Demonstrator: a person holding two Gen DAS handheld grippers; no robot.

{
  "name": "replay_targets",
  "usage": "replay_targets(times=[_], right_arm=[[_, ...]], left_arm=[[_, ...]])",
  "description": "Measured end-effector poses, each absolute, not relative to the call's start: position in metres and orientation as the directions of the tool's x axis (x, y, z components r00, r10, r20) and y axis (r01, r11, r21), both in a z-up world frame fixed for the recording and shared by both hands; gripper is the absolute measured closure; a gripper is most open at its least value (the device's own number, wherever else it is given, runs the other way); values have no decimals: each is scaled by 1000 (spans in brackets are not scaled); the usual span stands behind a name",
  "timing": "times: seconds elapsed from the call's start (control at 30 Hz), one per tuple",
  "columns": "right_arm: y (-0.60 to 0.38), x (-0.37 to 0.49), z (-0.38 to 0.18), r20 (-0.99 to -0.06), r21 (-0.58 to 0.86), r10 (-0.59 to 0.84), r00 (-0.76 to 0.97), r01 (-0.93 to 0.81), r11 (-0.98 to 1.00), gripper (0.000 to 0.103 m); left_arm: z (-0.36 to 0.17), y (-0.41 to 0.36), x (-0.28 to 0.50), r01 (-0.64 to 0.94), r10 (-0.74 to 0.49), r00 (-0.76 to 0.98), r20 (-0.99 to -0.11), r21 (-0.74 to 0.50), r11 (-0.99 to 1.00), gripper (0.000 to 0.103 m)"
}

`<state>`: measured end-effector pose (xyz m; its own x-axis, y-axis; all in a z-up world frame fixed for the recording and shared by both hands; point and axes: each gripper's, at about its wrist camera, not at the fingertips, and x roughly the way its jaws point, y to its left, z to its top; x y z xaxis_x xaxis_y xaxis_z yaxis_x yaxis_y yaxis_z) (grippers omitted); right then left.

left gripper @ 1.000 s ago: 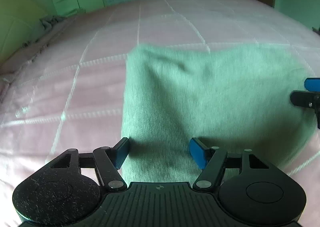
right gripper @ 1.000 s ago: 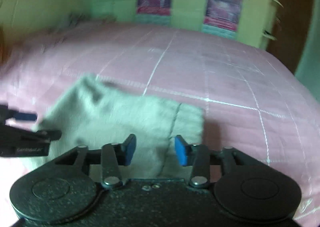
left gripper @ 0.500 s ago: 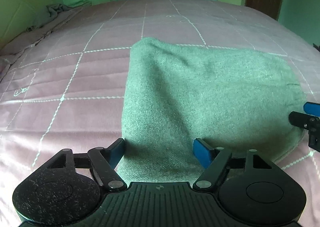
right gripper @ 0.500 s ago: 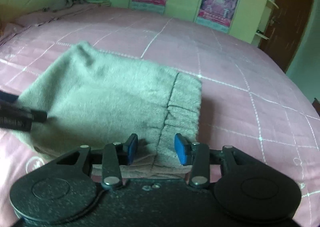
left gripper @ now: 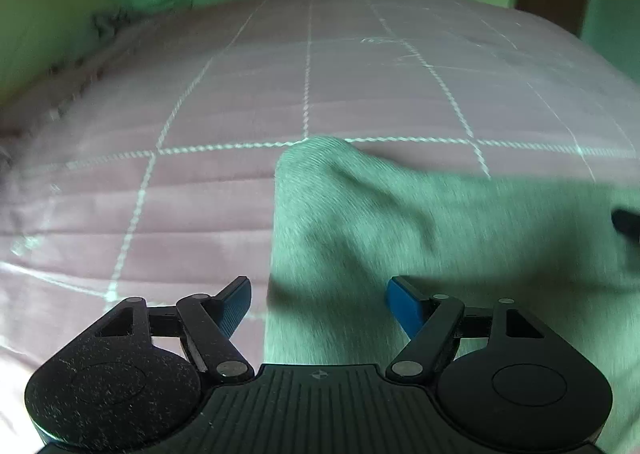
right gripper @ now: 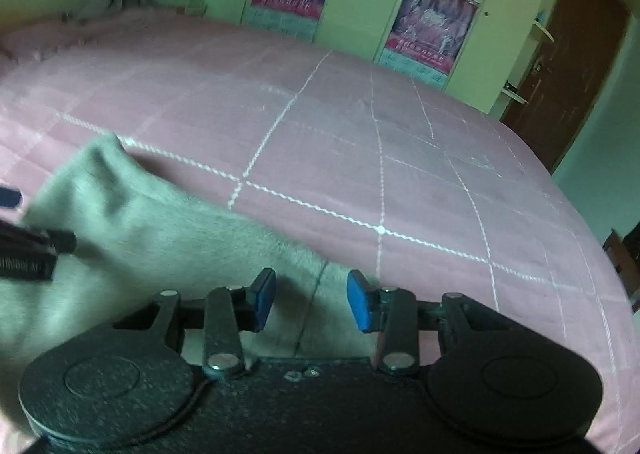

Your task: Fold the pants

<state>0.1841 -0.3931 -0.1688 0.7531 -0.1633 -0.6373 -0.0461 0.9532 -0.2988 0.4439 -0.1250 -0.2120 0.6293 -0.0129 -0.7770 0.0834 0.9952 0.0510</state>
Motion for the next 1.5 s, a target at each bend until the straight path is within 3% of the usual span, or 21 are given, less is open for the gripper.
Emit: replay_targets(times=[0.07,0.2,0.3,0.57,0.67,0.87,0.93,0.97,1.0,1.13,1.23,1.3,1.43,1.5], right_arm=[[-395,197,-180,-639,-335,-197,743,-38,941,65],[-406,217,-200,-679,-322,-236,695,7,947,62],[-403,216,-189,-690,-275,-227,688,41,961,64],[-362,100,-186,-588,-286,-121,799,-66,956,64],[-359,81,-215,-645,-256,-120,755,-66,964,63],[-357,80,-194,-643,-157,-106,758,5,988,59],[-355,72,-186,-641,-112,-83,763,15,994,50],[-352,68,-186,-643,-114,-84,761,14,993,40],[-352,65,-189,-648,-123,-90,756,13,992,37],[-351,61,-201,-695,-131,-99,712,9,991,41],[-353,48,-187,-680,-67,-61,731,22,998,40],[-351,35,-177,-667,-46,-37,744,8,999,38],[-346,13,-169,-653,-18,-1,757,-14,1000,34],[-347,0,-168,-656,-1,7,755,-11,1000,34]], left_arm=[[-217,-123,455,44,29,629,-776,73,996,0],[-220,-118,464,-5,18,615,-788,20,1000,0],[-216,-122,443,48,14,635,-772,57,997,0],[-220,-115,341,124,-62,642,-764,24,992,0],[-224,-111,328,72,-74,645,-761,-36,997,0],[-212,-124,327,130,-30,627,-778,67,989,0],[-209,-127,323,128,-11,627,-779,89,988,0],[-209,-127,321,113,-10,616,-787,76,991,0],[-210,-125,322,86,-13,599,-801,48,995,0],[-213,-106,327,-39,-78,522,-849,-115,993,0],[-212,-97,320,-84,-96,524,-847,-163,983,0],[-206,-98,310,-89,-67,554,-830,-138,986,0],[-185,-112,285,-115,128,612,-780,73,991,0],[-173,-117,271,-84,140,633,-762,112,990,0]])
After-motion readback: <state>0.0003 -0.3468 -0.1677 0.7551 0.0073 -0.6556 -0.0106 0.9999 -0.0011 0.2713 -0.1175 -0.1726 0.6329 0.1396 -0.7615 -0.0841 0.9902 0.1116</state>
